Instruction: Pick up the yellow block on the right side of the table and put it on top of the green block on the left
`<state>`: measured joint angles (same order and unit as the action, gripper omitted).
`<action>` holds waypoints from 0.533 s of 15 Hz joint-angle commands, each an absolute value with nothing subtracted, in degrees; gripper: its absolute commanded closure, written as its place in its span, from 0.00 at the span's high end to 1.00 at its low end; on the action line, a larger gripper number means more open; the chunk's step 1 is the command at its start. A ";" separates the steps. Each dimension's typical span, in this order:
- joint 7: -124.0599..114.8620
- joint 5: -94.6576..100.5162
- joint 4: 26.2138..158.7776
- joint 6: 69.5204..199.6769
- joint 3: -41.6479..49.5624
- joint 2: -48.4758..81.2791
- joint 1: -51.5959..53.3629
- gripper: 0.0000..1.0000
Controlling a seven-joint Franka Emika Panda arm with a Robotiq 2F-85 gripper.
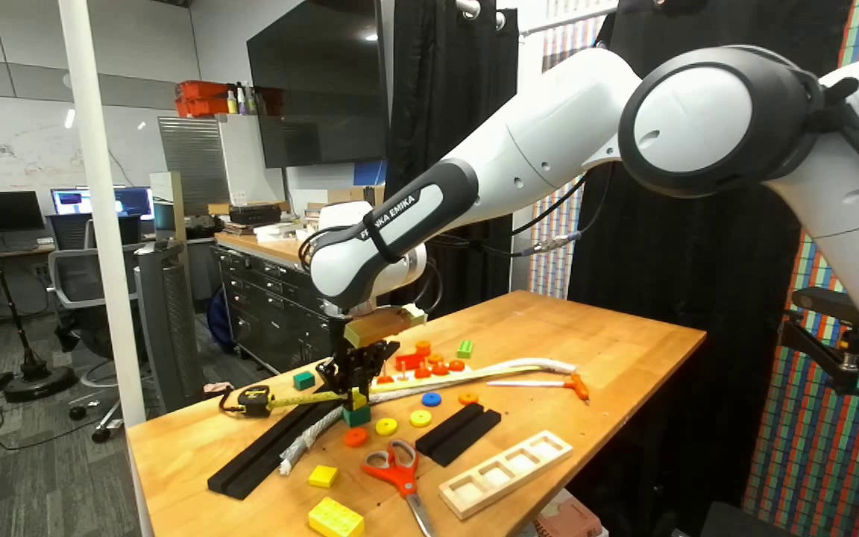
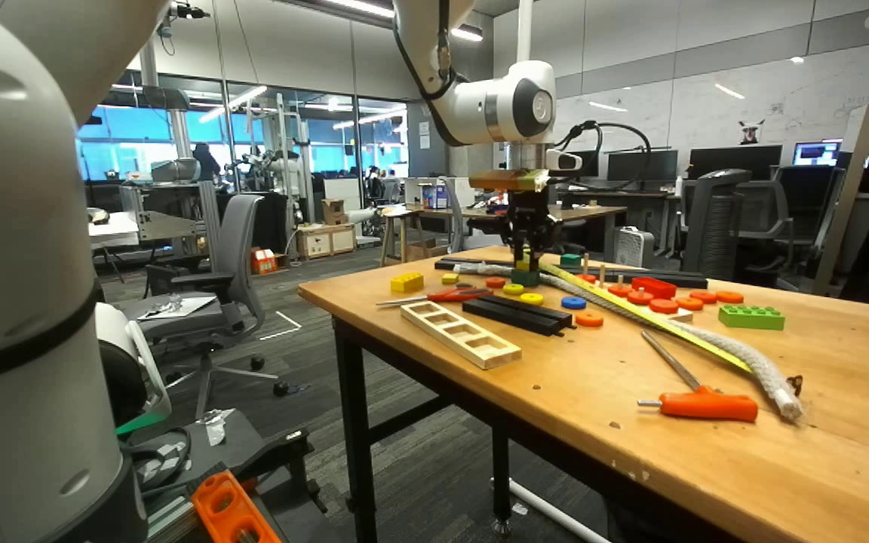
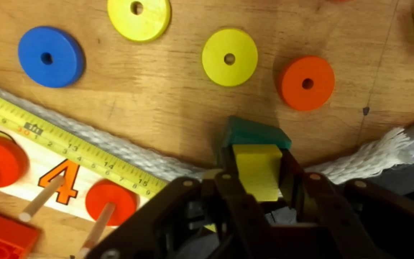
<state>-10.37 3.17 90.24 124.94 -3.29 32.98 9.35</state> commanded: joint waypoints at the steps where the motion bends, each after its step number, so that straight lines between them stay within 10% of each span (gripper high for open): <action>1: -10.69 1.96 87.99 123.01 -3.17 34.15 9.20 0.22; 4: -11.01 1.79 87.81 122.22 -3.15 34.29 9.16 0.63; 8: -11.51 1.51 87.76 121.22 -3.17 34.50 9.13 0.94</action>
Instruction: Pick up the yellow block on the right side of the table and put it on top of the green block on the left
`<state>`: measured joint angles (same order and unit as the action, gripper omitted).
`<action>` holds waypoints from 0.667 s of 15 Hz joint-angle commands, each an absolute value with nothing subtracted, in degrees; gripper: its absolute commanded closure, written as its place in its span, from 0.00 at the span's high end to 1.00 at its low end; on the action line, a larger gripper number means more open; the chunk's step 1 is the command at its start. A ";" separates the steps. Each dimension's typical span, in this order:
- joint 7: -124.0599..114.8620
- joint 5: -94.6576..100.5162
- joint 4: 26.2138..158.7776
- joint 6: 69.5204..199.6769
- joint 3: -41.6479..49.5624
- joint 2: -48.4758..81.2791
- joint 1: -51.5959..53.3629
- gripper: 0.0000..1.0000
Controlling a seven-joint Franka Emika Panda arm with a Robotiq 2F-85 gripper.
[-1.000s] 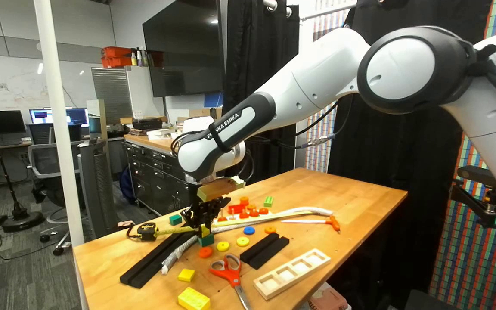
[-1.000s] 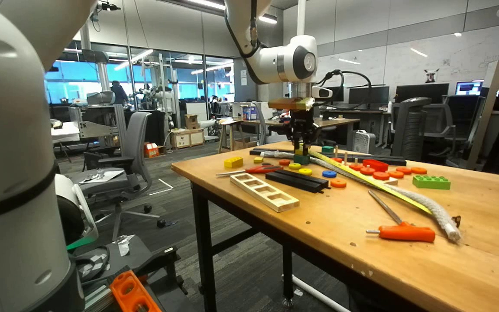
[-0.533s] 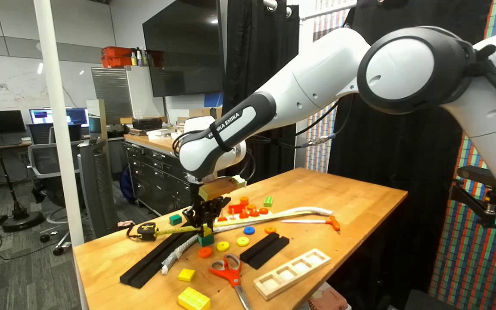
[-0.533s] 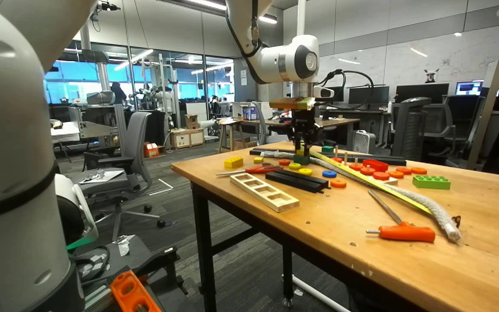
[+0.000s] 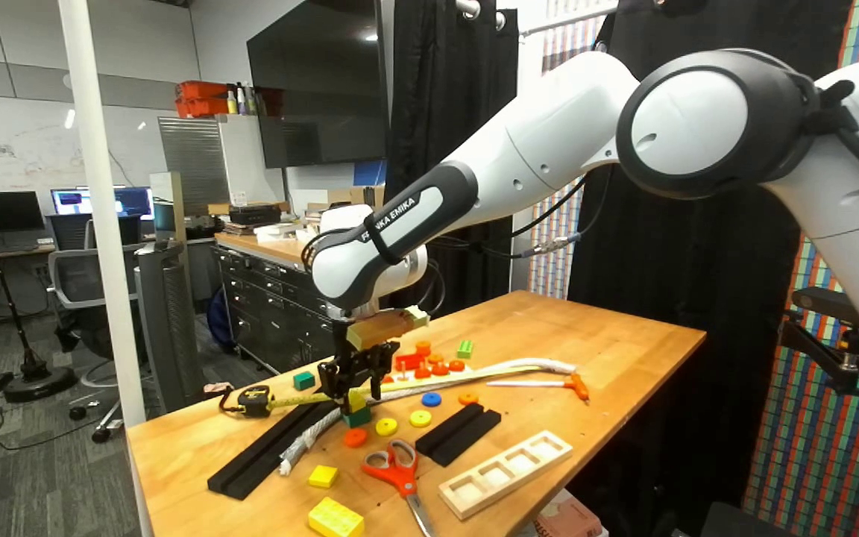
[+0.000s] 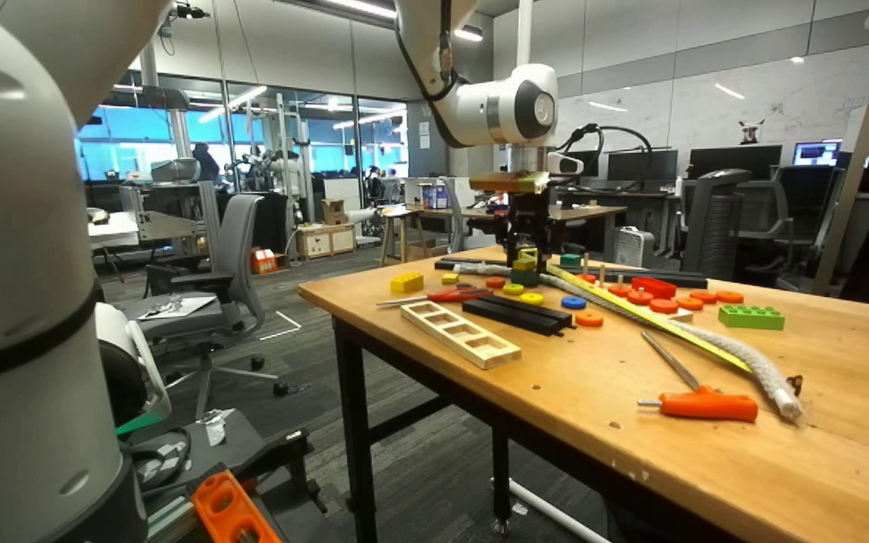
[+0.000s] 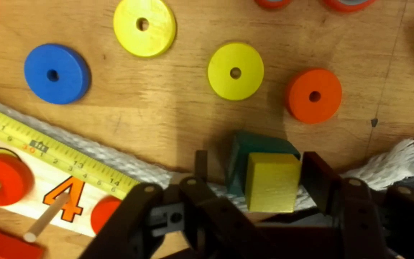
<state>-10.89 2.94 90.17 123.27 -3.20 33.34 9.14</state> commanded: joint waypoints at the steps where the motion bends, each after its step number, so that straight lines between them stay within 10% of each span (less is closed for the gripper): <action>1: -11.62 1.47 87.77 121.01 -3.17 34.54 9.14 0.99; 10: -13.88 3.18 87.71 118.61 -2.53 29.78 10.33 1.00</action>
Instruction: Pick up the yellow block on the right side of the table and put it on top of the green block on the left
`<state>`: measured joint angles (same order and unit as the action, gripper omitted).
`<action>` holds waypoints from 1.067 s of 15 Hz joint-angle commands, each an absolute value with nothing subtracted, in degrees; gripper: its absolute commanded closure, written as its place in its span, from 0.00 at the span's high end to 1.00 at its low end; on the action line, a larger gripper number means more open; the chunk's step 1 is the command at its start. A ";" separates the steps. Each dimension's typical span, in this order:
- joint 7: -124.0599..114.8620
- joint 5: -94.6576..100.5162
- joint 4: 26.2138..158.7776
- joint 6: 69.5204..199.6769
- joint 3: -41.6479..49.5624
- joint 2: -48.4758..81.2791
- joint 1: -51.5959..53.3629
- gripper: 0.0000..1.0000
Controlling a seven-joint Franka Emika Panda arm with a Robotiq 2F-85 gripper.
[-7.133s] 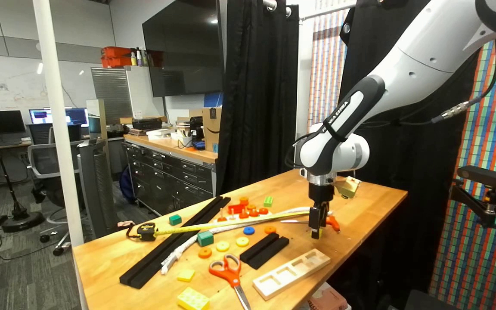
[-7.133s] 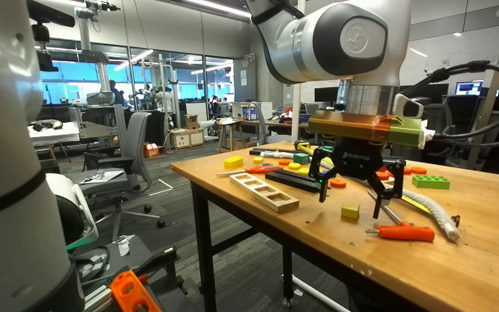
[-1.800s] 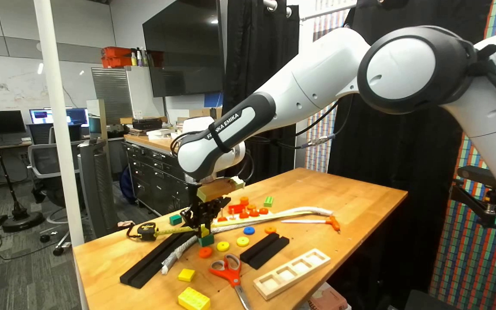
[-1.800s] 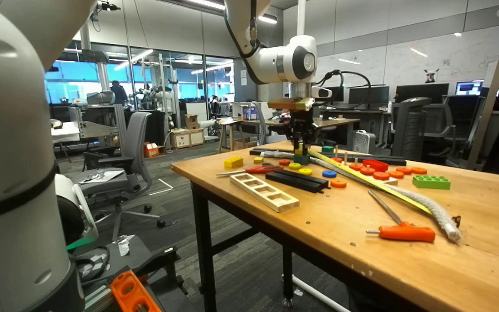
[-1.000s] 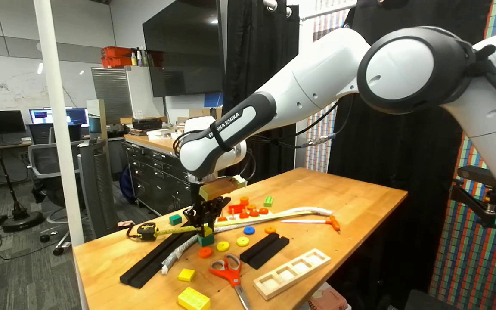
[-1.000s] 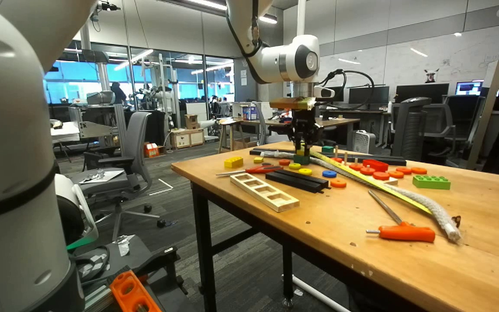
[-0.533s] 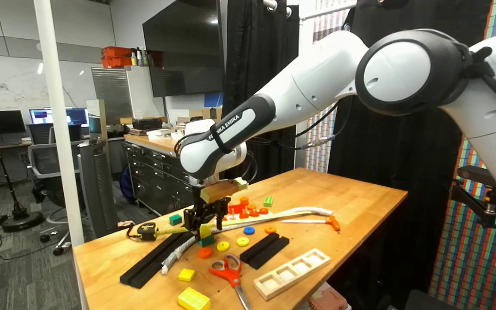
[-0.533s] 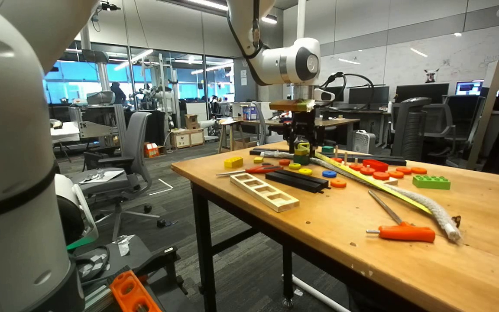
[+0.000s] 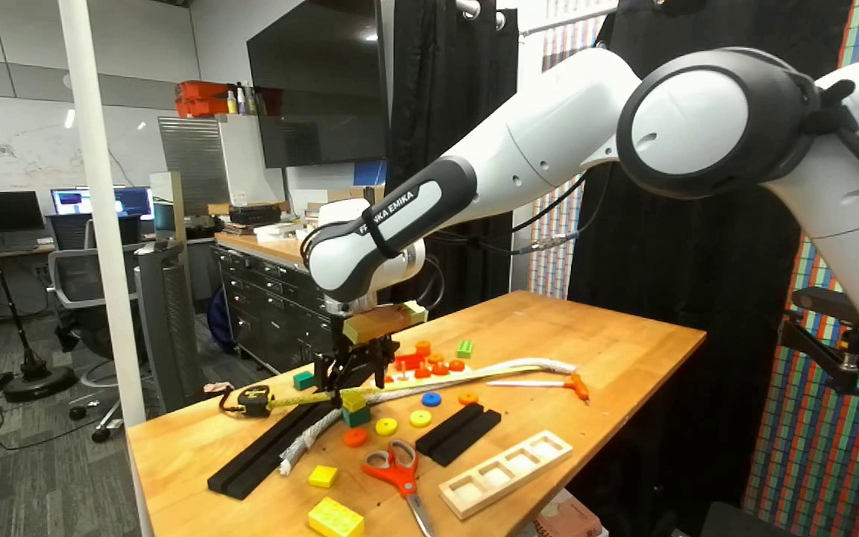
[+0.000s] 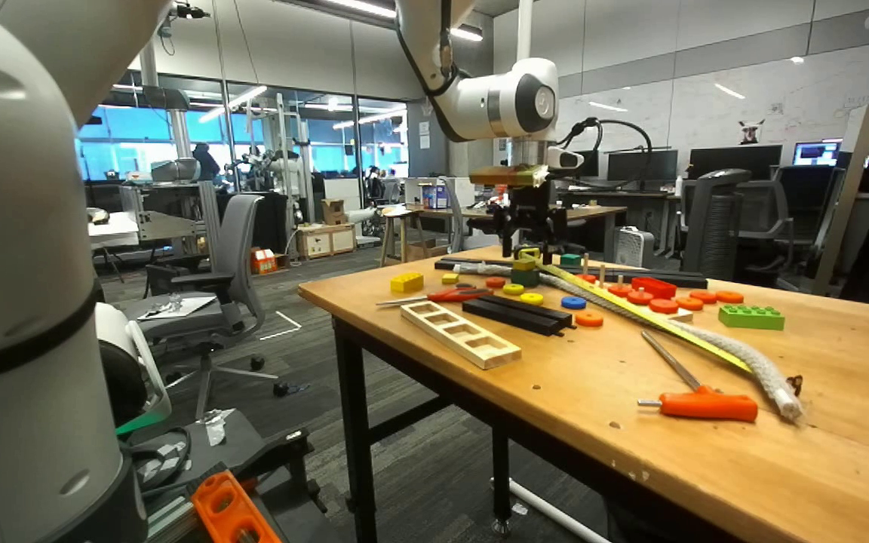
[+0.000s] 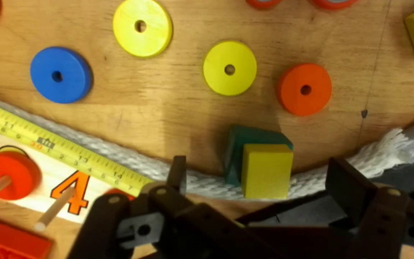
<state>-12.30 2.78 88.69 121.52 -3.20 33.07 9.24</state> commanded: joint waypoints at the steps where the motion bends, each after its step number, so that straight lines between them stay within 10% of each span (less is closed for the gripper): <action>1: -14.29 3.89 88.42 118.74 -2.31 27.96 10.64 1.00; 16: -17.96 14.33 111.00 112.31 -0.38 -14.21 2.98 1.00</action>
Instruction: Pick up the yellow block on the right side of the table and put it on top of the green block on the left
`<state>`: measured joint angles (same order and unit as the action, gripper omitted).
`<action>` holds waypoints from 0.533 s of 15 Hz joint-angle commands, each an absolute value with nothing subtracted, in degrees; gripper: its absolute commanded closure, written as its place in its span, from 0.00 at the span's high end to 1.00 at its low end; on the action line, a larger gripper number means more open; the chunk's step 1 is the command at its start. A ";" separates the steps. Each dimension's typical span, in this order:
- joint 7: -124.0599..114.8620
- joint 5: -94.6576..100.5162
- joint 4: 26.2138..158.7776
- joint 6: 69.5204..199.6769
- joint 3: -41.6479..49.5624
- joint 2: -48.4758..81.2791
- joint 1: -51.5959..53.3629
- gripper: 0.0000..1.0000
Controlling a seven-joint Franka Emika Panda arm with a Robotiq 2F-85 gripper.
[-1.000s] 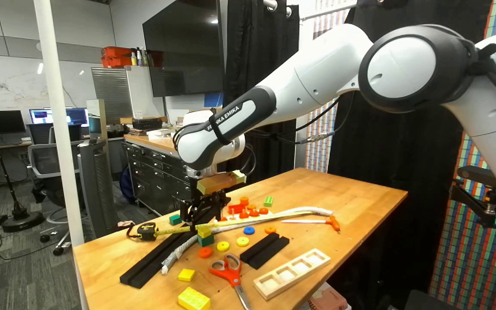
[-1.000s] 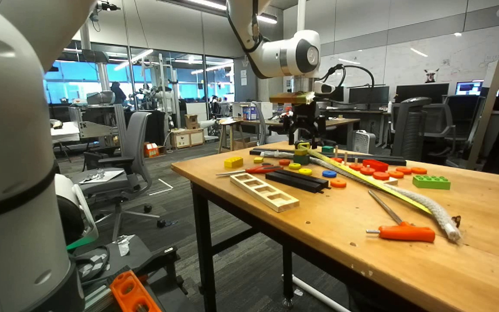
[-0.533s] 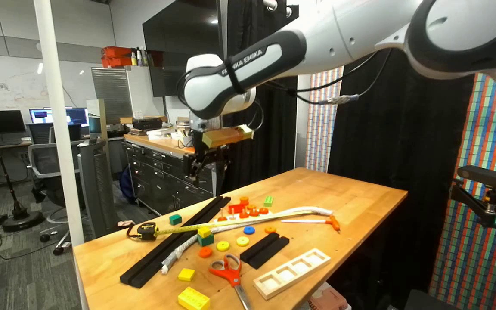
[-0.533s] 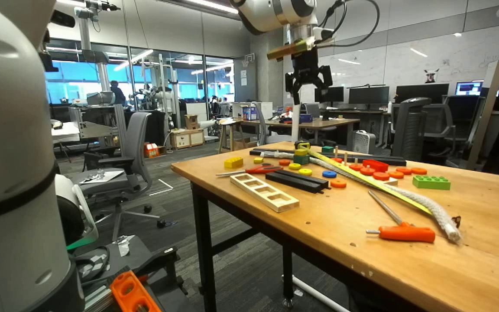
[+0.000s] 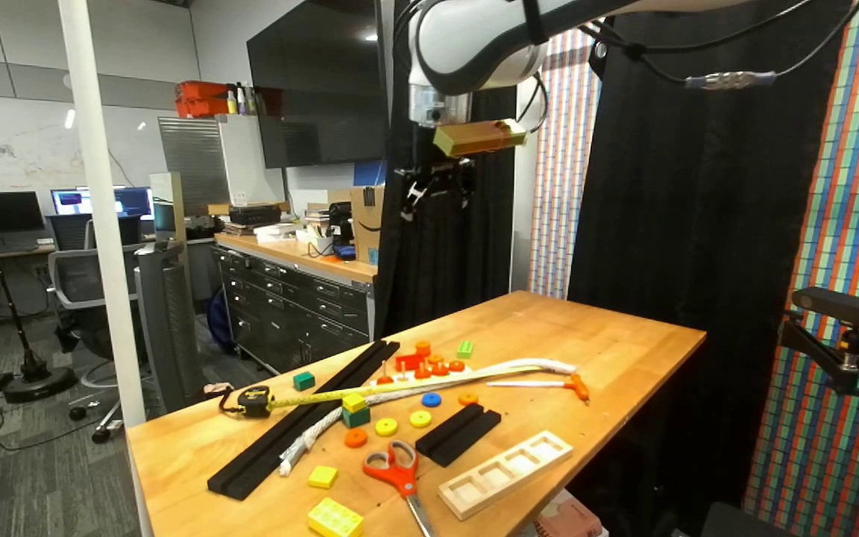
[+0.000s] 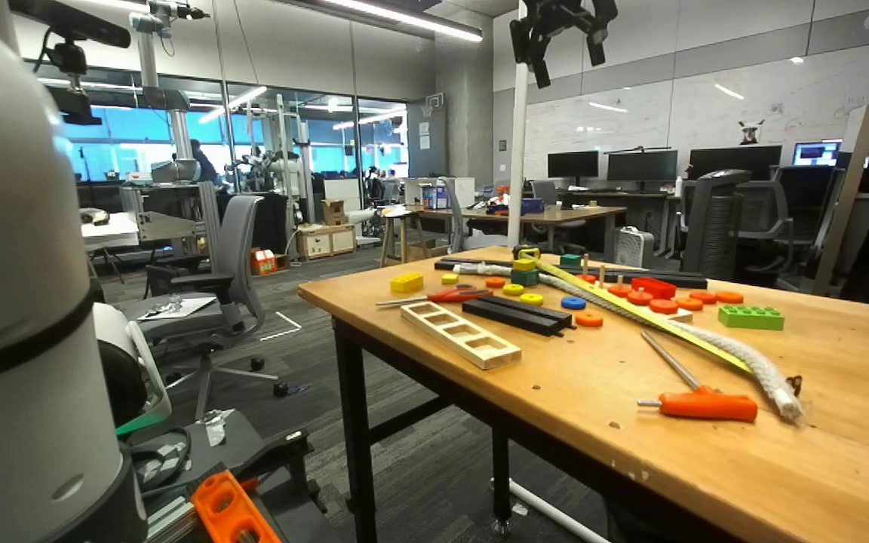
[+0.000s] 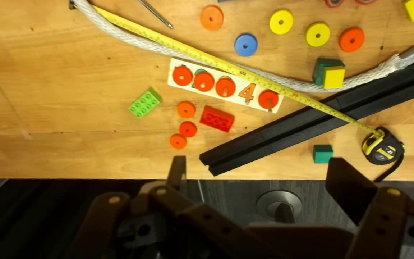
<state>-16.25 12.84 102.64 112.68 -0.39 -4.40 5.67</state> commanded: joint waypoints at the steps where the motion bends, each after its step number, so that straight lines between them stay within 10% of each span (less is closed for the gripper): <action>1: -17.82 14.40 113.35 111.97 -0.18 -17.15 1.72 1.00; 8: -11.49 11.18 129.96 109.97 4.57 -35.28 -5.28 1.00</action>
<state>-15.15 13.02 122.37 109.65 3.03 -27.37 -3.73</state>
